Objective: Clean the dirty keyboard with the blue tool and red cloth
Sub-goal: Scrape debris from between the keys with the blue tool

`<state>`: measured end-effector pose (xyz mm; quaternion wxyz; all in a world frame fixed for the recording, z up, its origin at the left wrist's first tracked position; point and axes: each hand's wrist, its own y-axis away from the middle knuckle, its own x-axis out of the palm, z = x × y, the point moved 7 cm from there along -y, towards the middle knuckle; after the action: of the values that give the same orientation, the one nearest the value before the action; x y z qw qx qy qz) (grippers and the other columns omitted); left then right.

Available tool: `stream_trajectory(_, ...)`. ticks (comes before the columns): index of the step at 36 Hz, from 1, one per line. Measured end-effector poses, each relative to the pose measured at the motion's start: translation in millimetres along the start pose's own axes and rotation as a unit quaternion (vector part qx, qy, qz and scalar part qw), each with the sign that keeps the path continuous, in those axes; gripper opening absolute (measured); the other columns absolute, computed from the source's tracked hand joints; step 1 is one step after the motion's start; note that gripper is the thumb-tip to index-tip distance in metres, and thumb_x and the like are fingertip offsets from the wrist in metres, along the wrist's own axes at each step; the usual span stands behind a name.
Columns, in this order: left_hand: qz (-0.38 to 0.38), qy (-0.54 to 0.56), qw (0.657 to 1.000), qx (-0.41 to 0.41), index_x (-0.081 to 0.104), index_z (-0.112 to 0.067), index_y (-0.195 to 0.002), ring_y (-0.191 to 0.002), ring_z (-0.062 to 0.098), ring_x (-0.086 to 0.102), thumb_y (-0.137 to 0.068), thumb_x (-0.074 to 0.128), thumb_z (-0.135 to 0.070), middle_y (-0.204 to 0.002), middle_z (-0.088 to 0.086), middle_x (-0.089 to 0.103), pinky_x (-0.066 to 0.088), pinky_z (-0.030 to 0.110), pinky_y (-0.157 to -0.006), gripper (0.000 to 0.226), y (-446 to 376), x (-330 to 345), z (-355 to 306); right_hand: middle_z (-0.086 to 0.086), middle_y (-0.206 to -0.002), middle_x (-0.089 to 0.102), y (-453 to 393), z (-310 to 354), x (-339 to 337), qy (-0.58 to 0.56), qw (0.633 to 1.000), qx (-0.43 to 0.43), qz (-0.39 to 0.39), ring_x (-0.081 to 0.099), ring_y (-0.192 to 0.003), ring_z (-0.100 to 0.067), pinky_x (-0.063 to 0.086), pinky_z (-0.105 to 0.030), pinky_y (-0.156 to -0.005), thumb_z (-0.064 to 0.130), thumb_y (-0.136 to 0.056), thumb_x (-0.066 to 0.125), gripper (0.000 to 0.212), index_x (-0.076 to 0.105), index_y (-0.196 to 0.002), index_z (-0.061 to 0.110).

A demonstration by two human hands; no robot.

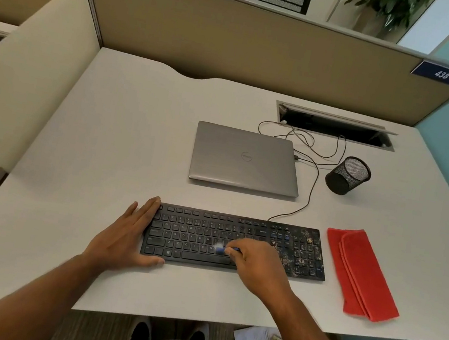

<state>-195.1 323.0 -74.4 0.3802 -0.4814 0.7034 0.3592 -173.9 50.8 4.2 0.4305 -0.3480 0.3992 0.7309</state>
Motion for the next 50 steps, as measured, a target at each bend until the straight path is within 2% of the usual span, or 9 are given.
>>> stream_trajectory(7, -0.004, -0.003, 1.000, 0.001, -0.015, -0.020, -0.163, -0.151, -0.007, -0.021, -0.071, 0.055, -0.095, -0.171, -0.009, -0.013, -0.014, 0.024, -0.125, 0.137, -1.0, 2.2, 4.0, 0.010, -0.106, 0.073, -2.9, -2.6, 0.3, -0.001, 1.000, 0.007, -0.022, 0.065, -0.085, -0.009, 0.054, -0.030, -0.078, 0.040, -0.102, 0.053, 0.027, 0.070, -0.122, 0.032)
stream_trajectory(11, -0.012, 0.003, 1.000, 0.008, -0.011, -0.018, -0.163, -0.138, -0.019, -0.034, -0.072, 0.064, -0.088, -0.170, -0.008, -0.011, -0.020, 0.015, -0.118, 0.137, -1.0, 0.7, 0.7, 0.013, -0.088, 0.068, -2.9, 2.0, -0.6, 0.006, 1.000, 0.003, 0.011, 0.054, -0.067, -0.001, 0.041, -0.023, -0.067, 0.041, -0.102, 0.051, 0.027, 0.074, -0.110, 0.030)
stream_trajectory(14, -0.012, 0.003, 1.000, 0.007, -0.010, -0.019, -0.163, -0.136, -0.020, -0.036, -0.071, 0.064, -0.088, -0.170, -0.008, -0.010, -0.021, 0.013, -0.117, 0.137, -0.6, 0.5, 0.1, 0.012, -0.098, 0.072, -4.6, 4.1, -6.2, -0.022, 0.999, 0.004, -0.024, 0.060, -0.078, -0.003, 0.049, -0.024, -0.073, 0.041, -0.102, 0.052, 0.026, 0.073, -0.114, 0.031)
stream_trajectory(21, 0.002, 0.004, 1.000, -0.014, -0.021, -0.026, -0.160, -0.149, 0.004, -0.020, -0.070, 0.058, -0.093, -0.169, -0.013, -0.018, -0.022, 0.014, -0.118, 0.137, -0.3, 4.1, 4.9, 0.011, -0.090, 0.070, -4.5, 10.5, 2.8, -0.022, 1.000, 0.000, 0.003, 0.058, -0.067, -0.005, 0.047, -0.024, -0.065, 0.041, -0.102, 0.052, 0.027, 0.074, -0.113, 0.031)
stream_trajectory(27, 0.005, 0.004, 1.000, -0.016, -0.023, -0.028, -0.159, -0.146, 0.001, -0.024, -0.071, 0.060, -0.091, -0.167, -0.015, -0.021, -0.024, 0.013, -0.115, 0.136, -0.4, 4.3, 4.9, 0.010, -0.117, 0.070, -8.6, 15.0, 1.3, -0.035, 0.999, 0.000, -0.022, 0.060, -0.092, -0.005, 0.049, -0.023, -0.083, 0.038, -0.103, 0.053, 0.030, 0.067, -0.128, 0.031)
stream_trajectory(37, 0.013, 0.017, 0.999, -0.036, -0.025, -0.032, -0.159, -0.157, 0.016, -0.014, -0.066, 0.054, -0.100, -0.169, -0.015, -0.019, -0.008, 0.031, -0.127, 0.140, -2.0, 9.2, 11.4, 0.009, -0.101, 0.073, -7.7, 25.6, -0.2, -0.049, 0.999, -0.008, -0.021, 0.062, -0.083, -0.006, 0.050, -0.025, -0.078, 0.042, -0.102, 0.052, 0.028, 0.073, -0.117, 0.031)
stream_trajectory(43, -0.001, 0.012, 1.000, -0.019, -0.024, -0.029, -0.159, -0.150, 0.003, -0.021, -0.069, 0.058, -0.095, -0.167, -0.016, -0.022, -0.021, 0.017, -0.119, 0.138, -2.0, 4.9, 6.8, 0.009, -0.118, 0.071, -9.4, 31.1, 15.0, -0.036, 0.999, -0.013, -0.005, 0.064, -0.101, -0.011, 0.050, -0.027, -0.088, 0.040, -0.103, 0.051, 0.031, 0.066, -0.130, 0.033)
stream_trajectory(47, 0.005, 0.021, 0.999, -0.030, -0.024, -0.031, -0.159, -0.152, 0.009, -0.019, -0.067, 0.057, -0.096, -0.167, -0.018, -0.022, -0.016, 0.021, -0.122, 0.139, -1.6, 6.7, 9.3, 0.007, -0.108, 0.073, -8.4, 35.3, 17.4, -0.023, 0.999, -0.022, 0.011, 0.065, -0.091, -0.012, 0.054, -0.034, -0.085, 0.044, -0.103, 0.048, 0.032, 0.072, -0.118, 0.029)
stream_trajectory(50, 0.005, 0.012, 1.000, -0.026, -0.023, -0.029, -0.160, -0.156, 0.011, -0.015, -0.067, 0.054, -0.099, -0.169, -0.015, -0.020, -0.012, 0.026, -0.125, 0.139, -2.4, 8.4, 10.8, 0.007, -0.113, 0.073, -11.3, 35.4, 9.2, -0.046, 0.999, -0.017, -0.022, 0.065, -0.097, -0.011, 0.050, -0.025, -0.086, 0.042, -0.103, 0.051, 0.031, 0.069, -0.125, 0.030)
